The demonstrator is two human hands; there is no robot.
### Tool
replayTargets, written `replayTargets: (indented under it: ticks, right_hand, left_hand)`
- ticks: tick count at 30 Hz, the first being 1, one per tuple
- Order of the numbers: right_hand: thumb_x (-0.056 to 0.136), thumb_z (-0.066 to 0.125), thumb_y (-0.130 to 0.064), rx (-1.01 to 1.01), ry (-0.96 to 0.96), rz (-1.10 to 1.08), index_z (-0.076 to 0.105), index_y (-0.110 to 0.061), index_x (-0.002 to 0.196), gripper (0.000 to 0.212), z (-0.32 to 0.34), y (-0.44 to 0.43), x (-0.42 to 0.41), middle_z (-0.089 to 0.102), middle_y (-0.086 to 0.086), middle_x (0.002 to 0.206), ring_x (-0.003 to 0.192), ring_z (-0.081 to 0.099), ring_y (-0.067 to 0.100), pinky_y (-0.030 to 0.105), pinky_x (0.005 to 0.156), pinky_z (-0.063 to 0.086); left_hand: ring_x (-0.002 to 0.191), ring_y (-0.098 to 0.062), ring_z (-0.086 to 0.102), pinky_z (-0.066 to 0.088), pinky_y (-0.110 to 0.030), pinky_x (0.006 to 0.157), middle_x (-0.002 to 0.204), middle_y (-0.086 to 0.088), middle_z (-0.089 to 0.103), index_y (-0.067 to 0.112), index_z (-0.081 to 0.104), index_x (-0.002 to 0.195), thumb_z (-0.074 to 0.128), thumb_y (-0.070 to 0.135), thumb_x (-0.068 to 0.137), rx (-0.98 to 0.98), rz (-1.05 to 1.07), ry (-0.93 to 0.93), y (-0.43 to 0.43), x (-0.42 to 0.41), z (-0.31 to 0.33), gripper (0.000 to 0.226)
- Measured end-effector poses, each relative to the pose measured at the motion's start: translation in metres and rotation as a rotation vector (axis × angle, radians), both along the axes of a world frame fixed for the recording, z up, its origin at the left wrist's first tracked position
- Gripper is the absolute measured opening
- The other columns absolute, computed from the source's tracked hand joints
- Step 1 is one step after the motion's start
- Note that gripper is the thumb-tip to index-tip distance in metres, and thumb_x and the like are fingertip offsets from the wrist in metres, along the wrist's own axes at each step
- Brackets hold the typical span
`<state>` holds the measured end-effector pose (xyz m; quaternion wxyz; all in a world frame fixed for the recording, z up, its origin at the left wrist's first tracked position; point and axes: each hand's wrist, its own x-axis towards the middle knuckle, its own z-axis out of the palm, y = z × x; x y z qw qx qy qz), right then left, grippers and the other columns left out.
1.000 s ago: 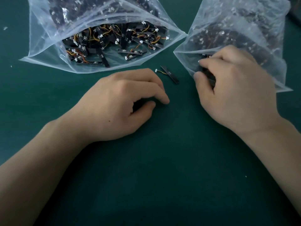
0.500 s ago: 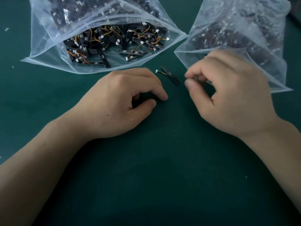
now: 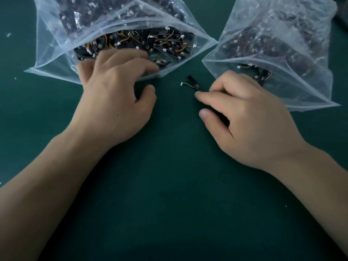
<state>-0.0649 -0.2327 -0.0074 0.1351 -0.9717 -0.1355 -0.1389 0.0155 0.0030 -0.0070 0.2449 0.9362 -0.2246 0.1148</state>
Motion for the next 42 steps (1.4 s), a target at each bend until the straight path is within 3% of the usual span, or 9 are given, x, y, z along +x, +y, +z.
replayTargets:
  ticks: [8, 11, 16, 20, 24, 30, 33, 38, 42]
  right_hand:
    - [0.101, 0.058, -0.033, 0.017, 0.018, -0.024, 0.074, -0.015, 0.122, 0.032, 0.000, 0.001, -0.001, 0.059, 0.001, 0.119, 0.100, 0.055, 0.019, 0.038, 0.067, 0.052]
    - [0.101, 0.058, -0.033, 0.026, 0.023, -0.001, 0.074, -0.016, 0.122, 0.032, 0.001, 0.001, -0.001, 0.062, -0.002, 0.120, 0.104, 0.059, 0.020, 0.040, 0.070, 0.055]
    - [0.100, 0.062, -0.028, 0.061, 0.002, 0.110, 0.077, -0.016, 0.114, 0.024, 0.002, 0.002, -0.003, 0.066, -0.002, 0.113, 0.096, 0.063, 0.020, 0.038, 0.067, 0.054]
    - [0.100, 0.064, -0.028, 0.087, 0.013, 0.129, 0.078, -0.019, 0.109, 0.019, 0.002, 0.004, -0.003, 0.066, -0.005, 0.107, 0.087, 0.059, 0.012, 0.025, 0.064, 0.039]
    - [0.098, 0.065, -0.030, 0.185, 0.051, 0.075, 0.074, -0.023, 0.099, 0.012, 0.002, 0.013, 0.003, 0.064, -0.009, 0.101, 0.077, 0.058, 0.014, 0.035, 0.059, 0.049]
    - [0.097, 0.061, -0.043, 0.132, 0.028, -0.103, 0.061, -0.024, 0.126, 0.034, 0.003, 0.038, 0.026, 0.043, -0.021, 0.082, 0.070, 0.049, 0.008, 0.031, 0.056, 0.039]
    - [0.098, 0.059, -0.046, 0.107, 0.030, -0.165, 0.067, -0.028, 0.118, 0.028, 0.002, 0.045, 0.028, 0.043, -0.018, 0.080, 0.070, 0.048, 0.010, 0.027, 0.053, 0.030]
    - [0.097, 0.064, -0.040, 0.201, 0.036, -0.245, 0.067, -0.032, 0.101, 0.010, 0.000, 0.049, 0.019, 0.051, -0.016, 0.077, 0.068, 0.052, 0.008, 0.023, 0.053, 0.039]
    - [0.096, 0.065, -0.039, 0.240, 0.074, -0.196, 0.065, -0.033, 0.098, 0.006, 0.000, 0.048, 0.013, 0.055, -0.016, 0.077, 0.071, 0.056, 0.008, 0.031, 0.058, 0.047]
  left_hand:
    - [0.133, -0.021, 0.043, 0.012, -0.030, 0.099, 0.139, 0.014, 0.059, 0.027, 0.071, 0.127, 0.052, 0.035, 0.096, 0.072, -0.003, 0.017, -0.001, 0.002, -0.005, 0.037]
    - [0.133, -0.022, 0.037, 0.012, -0.034, 0.102, 0.143, 0.009, 0.051, 0.025, 0.065, 0.139, 0.046, 0.041, 0.098, 0.141, -0.014, 0.042, -0.002, 0.002, -0.005, 0.048]
    - [0.135, -0.026, 0.029, 0.017, -0.049, 0.110, 0.153, 0.000, 0.040, 0.024, 0.055, 0.144, 0.037, 0.043, 0.099, 0.221, -0.016, 0.068, -0.003, 0.001, -0.006, 0.052]
    - [0.141, -0.032, 0.030, 0.016, -0.048, 0.111, 0.165, -0.002, 0.037, 0.026, 0.051, 0.149, 0.036, 0.043, 0.099, 0.244, -0.004, 0.064, -0.003, 0.002, -0.007, 0.055]
    - [0.136, -0.026, 0.031, 0.017, -0.043, 0.107, 0.158, 0.006, 0.042, 0.025, 0.054, 0.148, 0.038, 0.044, 0.097, 0.206, 0.000, 0.062, -0.003, 0.003, -0.008, 0.056]
    - [0.130, -0.023, 0.035, 0.015, -0.034, 0.103, 0.146, 0.009, 0.050, 0.025, 0.060, 0.145, 0.045, 0.045, 0.095, 0.122, 0.041, 0.091, -0.007, 0.006, -0.003, 0.056]
    - [0.130, -0.027, 0.038, 0.018, -0.037, 0.106, 0.145, 0.008, 0.052, 0.026, 0.064, 0.143, 0.046, 0.043, 0.097, 0.121, 0.067, 0.086, -0.007, -0.003, -0.003, 0.052]
    - [0.134, -0.025, 0.034, 0.016, -0.037, 0.108, 0.148, 0.013, 0.050, 0.029, 0.061, 0.144, 0.046, 0.045, 0.097, 0.134, 0.071, 0.087, -0.007, -0.017, -0.004, 0.052]
    - [0.142, -0.023, 0.028, 0.014, -0.040, 0.113, 0.157, 0.009, 0.043, 0.033, 0.057, 0.146, 0.044, 0.047, 0.096, 0.140, 0.058, 0.126, -0.005, -0.020, -0.002, 0.054]
